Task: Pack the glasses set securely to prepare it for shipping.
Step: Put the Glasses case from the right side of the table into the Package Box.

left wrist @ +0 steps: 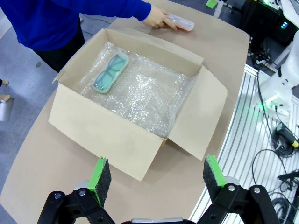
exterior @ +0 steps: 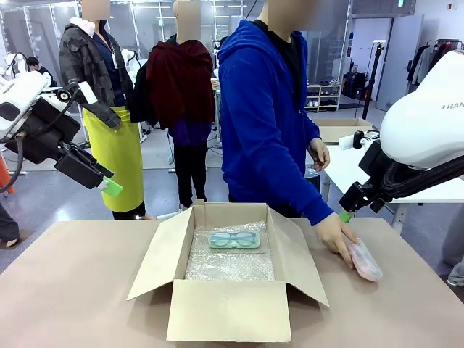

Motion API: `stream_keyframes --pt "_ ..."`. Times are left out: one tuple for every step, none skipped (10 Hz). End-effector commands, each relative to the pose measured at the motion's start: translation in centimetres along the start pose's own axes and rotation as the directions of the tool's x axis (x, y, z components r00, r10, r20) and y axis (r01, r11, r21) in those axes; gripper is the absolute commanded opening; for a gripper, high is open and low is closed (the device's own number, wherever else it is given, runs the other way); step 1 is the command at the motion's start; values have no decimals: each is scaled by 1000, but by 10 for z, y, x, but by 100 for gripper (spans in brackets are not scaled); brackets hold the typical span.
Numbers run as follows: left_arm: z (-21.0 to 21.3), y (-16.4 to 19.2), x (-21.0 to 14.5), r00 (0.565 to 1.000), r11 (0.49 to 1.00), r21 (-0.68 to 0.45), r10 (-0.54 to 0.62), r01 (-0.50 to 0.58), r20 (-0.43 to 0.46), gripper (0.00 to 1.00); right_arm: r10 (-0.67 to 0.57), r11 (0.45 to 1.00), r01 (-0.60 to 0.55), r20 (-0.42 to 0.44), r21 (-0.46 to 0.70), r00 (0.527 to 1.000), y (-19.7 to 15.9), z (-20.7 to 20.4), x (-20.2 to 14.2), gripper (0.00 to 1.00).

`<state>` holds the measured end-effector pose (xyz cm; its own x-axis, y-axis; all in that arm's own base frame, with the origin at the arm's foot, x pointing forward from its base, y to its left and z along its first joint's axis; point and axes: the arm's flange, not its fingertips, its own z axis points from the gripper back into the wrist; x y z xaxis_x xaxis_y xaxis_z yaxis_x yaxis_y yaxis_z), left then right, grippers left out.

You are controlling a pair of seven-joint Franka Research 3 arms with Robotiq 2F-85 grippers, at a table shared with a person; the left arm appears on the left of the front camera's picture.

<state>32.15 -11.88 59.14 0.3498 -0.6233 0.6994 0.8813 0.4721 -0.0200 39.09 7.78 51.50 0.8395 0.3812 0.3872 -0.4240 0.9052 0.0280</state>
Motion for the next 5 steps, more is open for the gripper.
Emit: stream_keyframes --pt "3 2 -1 1000 1000 -23 -19 19 10 100 3 1000 -3 3 -4 1000 0 0 2 100" --pt "3 2 -1 1000 1000 -23 -19 19 10 100 3 1000 -3 3 -4 1000 0 0 2 100" --pt "3 2 -1 1000 1000 -23 -19 19 10 100 3 1000 -3 3 -4 1000 0 0 2 100" --pt "3 2 -1 1000 1000 -23 -19 19 10 100 3 1000 -3 3 -4 1000 0 0 2 100" --pt "3 2 -1 1000 1000 -23 -19 19 10 100 0 1000 0 0 0 1000 0 0 0 100"
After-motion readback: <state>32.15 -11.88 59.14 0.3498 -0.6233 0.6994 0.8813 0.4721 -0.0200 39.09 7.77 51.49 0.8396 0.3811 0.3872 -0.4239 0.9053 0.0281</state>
